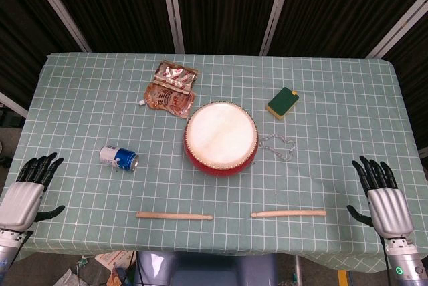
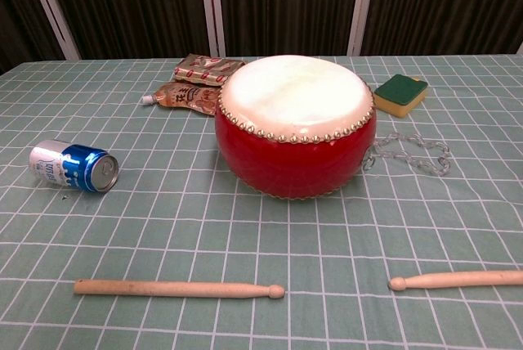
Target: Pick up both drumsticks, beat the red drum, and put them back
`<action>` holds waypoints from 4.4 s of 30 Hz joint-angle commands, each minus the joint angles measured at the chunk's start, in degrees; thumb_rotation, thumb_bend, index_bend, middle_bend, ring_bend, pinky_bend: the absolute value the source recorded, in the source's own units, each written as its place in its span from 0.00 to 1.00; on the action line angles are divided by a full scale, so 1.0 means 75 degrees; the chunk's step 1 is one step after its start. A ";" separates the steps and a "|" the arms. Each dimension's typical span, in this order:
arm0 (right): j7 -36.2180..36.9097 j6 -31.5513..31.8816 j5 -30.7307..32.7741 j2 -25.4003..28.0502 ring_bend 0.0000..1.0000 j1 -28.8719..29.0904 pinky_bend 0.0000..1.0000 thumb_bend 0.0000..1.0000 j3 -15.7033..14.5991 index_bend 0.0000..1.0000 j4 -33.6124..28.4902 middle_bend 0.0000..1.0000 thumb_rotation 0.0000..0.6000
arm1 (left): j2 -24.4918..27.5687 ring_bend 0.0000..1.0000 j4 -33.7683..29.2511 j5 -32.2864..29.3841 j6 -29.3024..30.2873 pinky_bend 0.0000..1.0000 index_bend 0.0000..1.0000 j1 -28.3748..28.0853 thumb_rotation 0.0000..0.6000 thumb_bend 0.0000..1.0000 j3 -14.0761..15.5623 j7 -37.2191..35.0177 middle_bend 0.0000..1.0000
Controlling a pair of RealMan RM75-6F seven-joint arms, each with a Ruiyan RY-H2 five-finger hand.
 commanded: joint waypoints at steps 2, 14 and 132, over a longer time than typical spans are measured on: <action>-0.0018 -0.0008 0.0002 0.0004 0.00 0.0002 0.04 0.21 -0.0004 0.00 -0.0011 0.00 1.00 | 0.0003 0.00 0.0001 -0.0001 0.0011 0.05 0.00 0.0005 1.00 0.00 -0.0001 -0.0016 0.00; -0.0011 -0.0009 -0.0033 -0.0001 0.00 0.0009 0.04 0.21 -0.0019 0.00 0.0008 0.00 1.00 | -0.0015 0.00 0.0000 0.0026 0.0025 0.05 0.00 0.0017 1.00 0.00 0.0019 -0.0015 0.00; -0.2684 -0.1827 0.1528 0.0064 1.00 0.0852 1.00 0.65 -0.0472 0.96 -0.2620 1.00 1.00 | 0.0027 0.00 -0.0258 -0.0009 -0.0203 0.09 0.00 -0.0113 1.00 0.00 0.0062 0.0079 0.00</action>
